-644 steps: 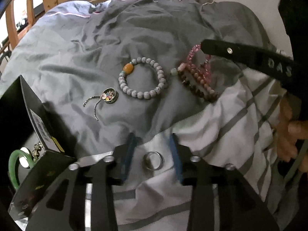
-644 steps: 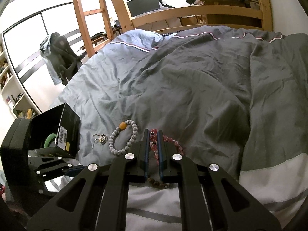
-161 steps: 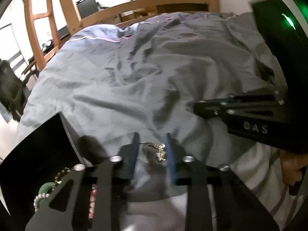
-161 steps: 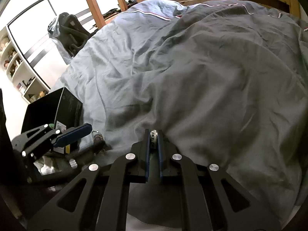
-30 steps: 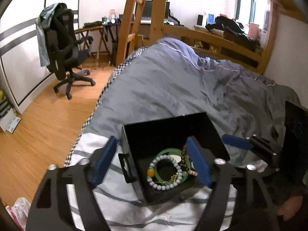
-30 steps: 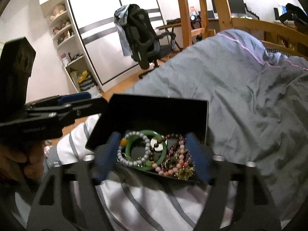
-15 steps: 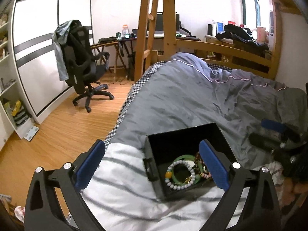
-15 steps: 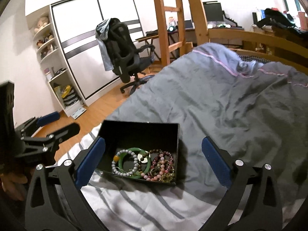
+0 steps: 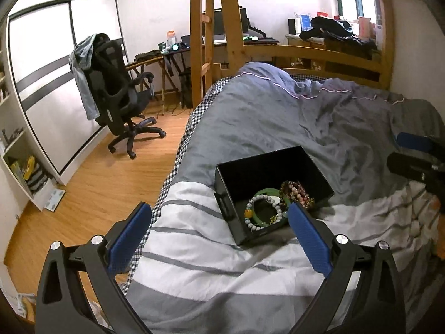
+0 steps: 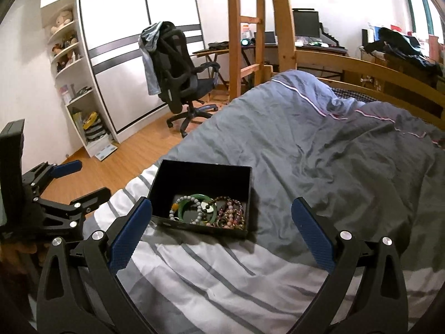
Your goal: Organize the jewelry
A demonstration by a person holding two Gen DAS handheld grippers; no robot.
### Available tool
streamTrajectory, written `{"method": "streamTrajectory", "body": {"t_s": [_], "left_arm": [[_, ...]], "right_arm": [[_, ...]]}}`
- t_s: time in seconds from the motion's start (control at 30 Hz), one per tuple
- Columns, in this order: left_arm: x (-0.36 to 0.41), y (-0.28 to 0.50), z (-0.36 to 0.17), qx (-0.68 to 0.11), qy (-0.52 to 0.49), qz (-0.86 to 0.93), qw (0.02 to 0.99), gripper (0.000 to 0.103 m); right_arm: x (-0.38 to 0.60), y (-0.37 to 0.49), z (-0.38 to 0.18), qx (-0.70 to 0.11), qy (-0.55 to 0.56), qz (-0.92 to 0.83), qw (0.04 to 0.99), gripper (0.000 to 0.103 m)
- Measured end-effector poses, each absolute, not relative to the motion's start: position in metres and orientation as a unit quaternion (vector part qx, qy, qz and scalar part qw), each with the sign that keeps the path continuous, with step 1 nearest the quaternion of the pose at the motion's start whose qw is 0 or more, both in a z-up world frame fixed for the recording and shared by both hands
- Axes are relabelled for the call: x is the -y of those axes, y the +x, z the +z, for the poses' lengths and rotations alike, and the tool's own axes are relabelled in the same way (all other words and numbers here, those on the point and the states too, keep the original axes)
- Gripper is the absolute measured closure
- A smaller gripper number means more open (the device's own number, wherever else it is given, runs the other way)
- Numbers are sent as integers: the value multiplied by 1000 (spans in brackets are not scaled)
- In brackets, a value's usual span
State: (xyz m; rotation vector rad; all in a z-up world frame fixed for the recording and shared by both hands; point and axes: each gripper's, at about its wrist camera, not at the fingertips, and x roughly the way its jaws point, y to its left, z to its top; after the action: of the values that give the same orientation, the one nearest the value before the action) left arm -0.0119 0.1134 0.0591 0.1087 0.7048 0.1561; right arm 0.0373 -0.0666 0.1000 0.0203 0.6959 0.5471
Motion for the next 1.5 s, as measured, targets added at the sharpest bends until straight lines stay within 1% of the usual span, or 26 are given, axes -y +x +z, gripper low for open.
{"method": "streamTrajectory", "body": {"t_s": [0.1,0.2,0.37,0.5,0.87,1.5], "left_arm": [[-116,-18,61,-341,48,77,936,6],[-120,-21,59,-339,36,76,937,6],[-121,-11,49,-354,31,96,930,6],[-125,-11,50,-342,12,96,935,6],[-105,-3,39,-352,46,76,932,6],[-105,-1,35,-360,53,74,929,6]], "right_arm": [[74,33,99,-347,23,262,900,4],[75,29,93,-356,12,259,898,4],[70,24,84,-359,-2,257,897,4],[68,24,80,-367,-6,261,893,4],[61,21,67,-380,-28,266,885,4],[59,22,61,-390,-26,264,882,4]]}}
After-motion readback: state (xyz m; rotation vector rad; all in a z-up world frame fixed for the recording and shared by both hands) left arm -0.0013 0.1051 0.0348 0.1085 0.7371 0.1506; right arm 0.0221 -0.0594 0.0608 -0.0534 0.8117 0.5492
